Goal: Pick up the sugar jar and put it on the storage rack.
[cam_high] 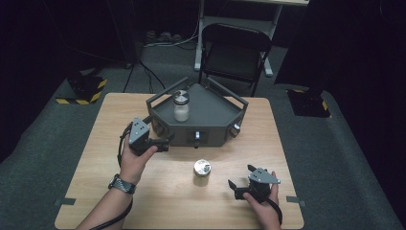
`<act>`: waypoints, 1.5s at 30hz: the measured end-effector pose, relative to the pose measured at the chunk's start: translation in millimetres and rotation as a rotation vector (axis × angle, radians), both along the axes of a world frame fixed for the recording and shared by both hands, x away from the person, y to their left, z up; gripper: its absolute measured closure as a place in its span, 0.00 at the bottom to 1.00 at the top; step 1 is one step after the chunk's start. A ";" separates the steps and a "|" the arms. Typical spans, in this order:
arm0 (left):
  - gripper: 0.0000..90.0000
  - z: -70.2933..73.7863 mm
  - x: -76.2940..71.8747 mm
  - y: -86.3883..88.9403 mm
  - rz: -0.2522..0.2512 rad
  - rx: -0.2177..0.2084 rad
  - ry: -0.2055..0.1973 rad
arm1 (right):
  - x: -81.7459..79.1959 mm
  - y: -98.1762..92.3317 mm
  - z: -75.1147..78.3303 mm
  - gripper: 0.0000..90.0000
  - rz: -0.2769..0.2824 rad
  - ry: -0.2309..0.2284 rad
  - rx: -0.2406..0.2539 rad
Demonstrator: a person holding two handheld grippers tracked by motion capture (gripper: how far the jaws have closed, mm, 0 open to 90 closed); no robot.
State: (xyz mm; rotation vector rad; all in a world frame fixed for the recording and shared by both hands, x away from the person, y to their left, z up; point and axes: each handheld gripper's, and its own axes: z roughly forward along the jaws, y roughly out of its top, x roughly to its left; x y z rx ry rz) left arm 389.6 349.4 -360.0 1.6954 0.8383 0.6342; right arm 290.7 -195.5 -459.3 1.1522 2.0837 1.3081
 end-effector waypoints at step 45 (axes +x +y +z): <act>0.01 -49.7 -54.0 25.9 -0.068 0.048 0.105 | -0.5 3.1 1.4 0.01 0.004 -0.004 -0.021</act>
